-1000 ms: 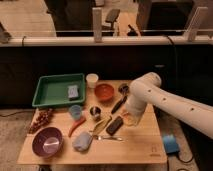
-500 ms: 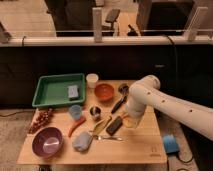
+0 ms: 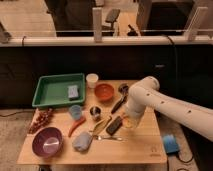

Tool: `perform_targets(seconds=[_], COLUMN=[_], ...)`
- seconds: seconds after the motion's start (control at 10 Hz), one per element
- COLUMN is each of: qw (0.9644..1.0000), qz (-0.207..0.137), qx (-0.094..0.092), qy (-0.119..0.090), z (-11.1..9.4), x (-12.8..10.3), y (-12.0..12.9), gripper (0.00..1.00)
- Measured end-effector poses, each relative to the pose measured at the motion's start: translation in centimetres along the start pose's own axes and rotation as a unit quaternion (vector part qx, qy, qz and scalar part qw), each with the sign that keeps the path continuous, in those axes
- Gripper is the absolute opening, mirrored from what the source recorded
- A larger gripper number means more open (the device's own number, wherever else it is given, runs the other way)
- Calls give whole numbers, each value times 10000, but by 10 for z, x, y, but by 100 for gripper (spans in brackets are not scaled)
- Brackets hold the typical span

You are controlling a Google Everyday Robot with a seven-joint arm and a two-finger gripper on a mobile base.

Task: Place apple in metal cup

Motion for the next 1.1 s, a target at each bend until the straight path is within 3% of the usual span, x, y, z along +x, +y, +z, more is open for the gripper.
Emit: perform_targets(seconds=[0.1,0.5,1.1], qw=[9998,9977,9901], qz=[-165,-629,-1383], qx=[112,255,129], qy=[-5,-77,-181], z=[-9,-20,-27], x=[-1,-3,-11], y=[-13,-42,-90], gripper=[0,0,0])
